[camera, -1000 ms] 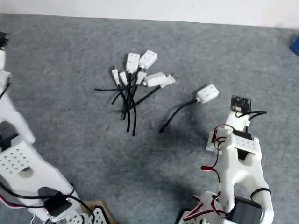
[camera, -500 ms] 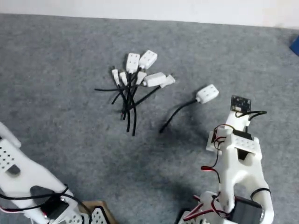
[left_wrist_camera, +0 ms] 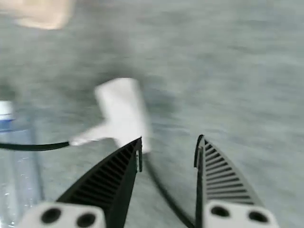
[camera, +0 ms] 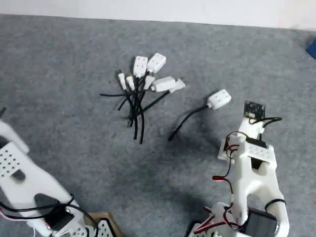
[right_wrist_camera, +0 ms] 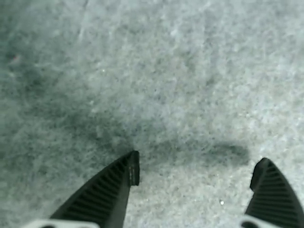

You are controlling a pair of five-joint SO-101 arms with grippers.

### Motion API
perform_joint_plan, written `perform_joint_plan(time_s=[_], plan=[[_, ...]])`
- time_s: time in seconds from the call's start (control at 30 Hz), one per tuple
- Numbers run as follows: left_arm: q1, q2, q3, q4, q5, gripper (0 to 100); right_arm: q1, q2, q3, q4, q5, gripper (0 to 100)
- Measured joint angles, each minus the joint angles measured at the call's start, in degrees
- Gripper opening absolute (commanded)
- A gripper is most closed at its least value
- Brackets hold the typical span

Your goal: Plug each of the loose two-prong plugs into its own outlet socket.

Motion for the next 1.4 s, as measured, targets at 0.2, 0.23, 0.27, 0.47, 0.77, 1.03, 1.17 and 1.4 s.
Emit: perform_joint_plan(time_s=[0.2, 0.23, 0.27, 0.47, 0.77, 1.03, 1.17, 1.4], plan=[[10.8, -4.6, -8.1, 19.5, 10.6, 19, 0.0, 0.0, 0.0, 0.0, 0.0, 36.1], [13.0, -4.8, -8.1, 20.1, 14.2, 19, 0.0, 0.0, 0.0, 0.0, 0.0, 36.1], [15.4, -5.3, -7.7, 20.5, 17.1, 19, 0.0, 0.0, 0.0, 0.0, 0.0, 36.1], [33.7, -8.4, 3.8, 20.7, 26.7, 19, 0.0, 0.0, 0.0, 0.0, 0.0, 36.1], [60.7, -11.1, 15.7, 20.7, 36.8, 19, 0.0, 0.0, 0.0, 0.0, 0.0, 36.1], [67.1, -11.1, 19.1, 18.6, 37.8, 19, 0.0, 0.0, 0.0, 0.0, 0.0, 36.1], [67.3, -10.0, 19.1, 18.4, 37.8, 19, -0.3, 0.0, 0.0, 0.0, 0.0, 36.1], [70.1, -7.2, 19.2, 16.3, 37.8, 19, -2.7, 0.0, 0.4, -2.5, 0.0, 36.1]])
